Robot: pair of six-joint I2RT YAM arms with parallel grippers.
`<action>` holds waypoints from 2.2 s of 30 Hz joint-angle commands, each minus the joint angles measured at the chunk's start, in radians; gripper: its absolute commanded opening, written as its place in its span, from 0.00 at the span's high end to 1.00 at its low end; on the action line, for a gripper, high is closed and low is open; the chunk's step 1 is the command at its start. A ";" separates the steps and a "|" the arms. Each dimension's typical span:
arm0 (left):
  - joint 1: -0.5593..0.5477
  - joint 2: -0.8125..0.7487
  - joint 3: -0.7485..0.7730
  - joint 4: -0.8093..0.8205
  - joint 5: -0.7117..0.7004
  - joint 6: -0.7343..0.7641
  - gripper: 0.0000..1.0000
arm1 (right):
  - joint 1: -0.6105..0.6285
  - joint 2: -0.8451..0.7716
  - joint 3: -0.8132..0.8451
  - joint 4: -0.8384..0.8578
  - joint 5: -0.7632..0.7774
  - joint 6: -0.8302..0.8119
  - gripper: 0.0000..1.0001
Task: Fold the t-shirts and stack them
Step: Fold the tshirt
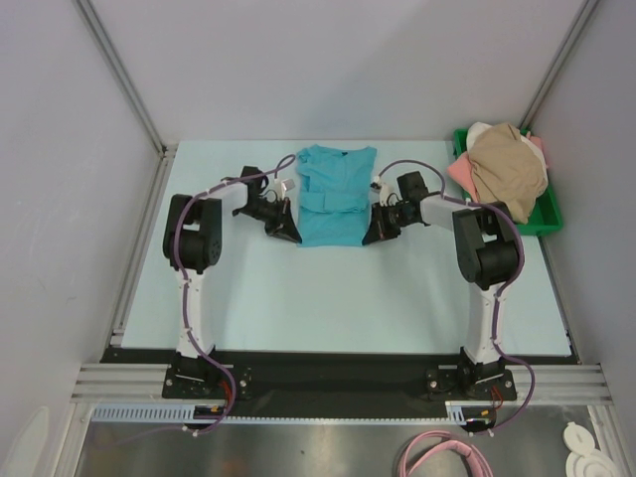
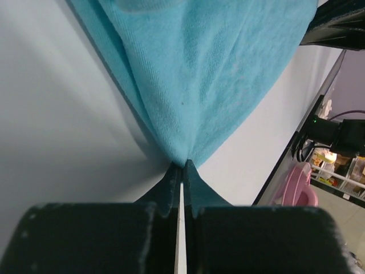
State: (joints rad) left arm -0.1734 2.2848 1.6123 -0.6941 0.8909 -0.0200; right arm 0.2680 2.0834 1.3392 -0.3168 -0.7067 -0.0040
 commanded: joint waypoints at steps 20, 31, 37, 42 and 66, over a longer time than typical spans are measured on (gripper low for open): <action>-0.054 -0.447 -0.095 -0.294 -0.040 0.236 1.00 | 0.025 -0.646 -0.294 -0.110 0.061 -0.162 1.00; -0.054 -0.300 0.122 -0.351 -0.046 0.247 1.00 | 0.001 -0.571 -0.232 -0.106 0.047 -0.185 1.00; -0.054 -0.076 0.550 -0.418 -0.121 0.218 1.00 | -0.053 -0.428 -0.004 -0.125 0.045 -0.206 1.00; -0.054 0.157 0.909 -0.328 -0.187 0.135 0.80 | -0.073 -0.225 0.164 -0.061 0.072 -0.200 1.00; -0.063 -0.194 0.142 0.257 0.060 -0.086 0.37 | -0.151 -0.034 0.187 -0.008 -0.069 -0.060 0.22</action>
State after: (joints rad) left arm -0.2314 2.0552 1.7466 -0.4568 0.8223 -0.0788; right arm 0.1139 1.9671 1.4822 -0.2779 -0.7036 -0.0898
